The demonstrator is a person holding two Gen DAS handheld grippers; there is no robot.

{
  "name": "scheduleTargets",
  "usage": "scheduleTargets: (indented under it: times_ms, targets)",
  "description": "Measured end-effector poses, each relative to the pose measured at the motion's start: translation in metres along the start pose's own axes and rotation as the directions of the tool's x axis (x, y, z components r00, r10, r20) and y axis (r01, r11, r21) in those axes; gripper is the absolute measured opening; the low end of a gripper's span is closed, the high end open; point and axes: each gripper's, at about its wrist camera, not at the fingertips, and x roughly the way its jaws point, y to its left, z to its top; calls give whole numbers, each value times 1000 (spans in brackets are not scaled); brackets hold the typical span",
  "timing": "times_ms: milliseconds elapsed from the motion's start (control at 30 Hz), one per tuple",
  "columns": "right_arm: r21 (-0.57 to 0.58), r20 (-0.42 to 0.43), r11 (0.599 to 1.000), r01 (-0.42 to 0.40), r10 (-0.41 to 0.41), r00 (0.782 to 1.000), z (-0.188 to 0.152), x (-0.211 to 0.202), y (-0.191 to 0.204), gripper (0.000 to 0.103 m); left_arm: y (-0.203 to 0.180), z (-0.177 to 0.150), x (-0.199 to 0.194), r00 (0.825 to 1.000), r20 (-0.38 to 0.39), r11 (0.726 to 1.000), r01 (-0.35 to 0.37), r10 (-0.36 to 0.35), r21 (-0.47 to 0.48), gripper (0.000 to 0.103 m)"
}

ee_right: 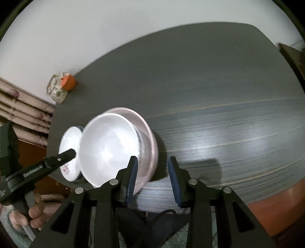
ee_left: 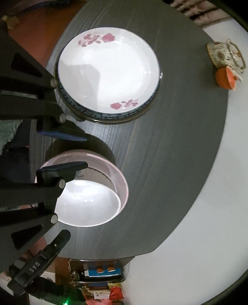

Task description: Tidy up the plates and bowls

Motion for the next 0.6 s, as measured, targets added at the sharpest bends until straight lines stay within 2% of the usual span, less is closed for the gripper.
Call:
scheduleTargets:
  times_ms: [67, 167, 600]
  targets:
    - [2, -7, 1000, 13, -13, 1000, -1, 4, -2, 32, 1, 0, 4, 1000, -14, 1000, 4, -4, -6, 24]
    - [18, -30, 1000, 8, -7, 1000, -1, 12, -5, 32, 6, 1, 8, 999, -33, 1000, 0, -1, -12, 33]
    - [25, -69, 999, 42, -40, 997, -2, 34, 1, 33, 2, 3, 25, 998, -67, 999, -19, 17, -35, 33]
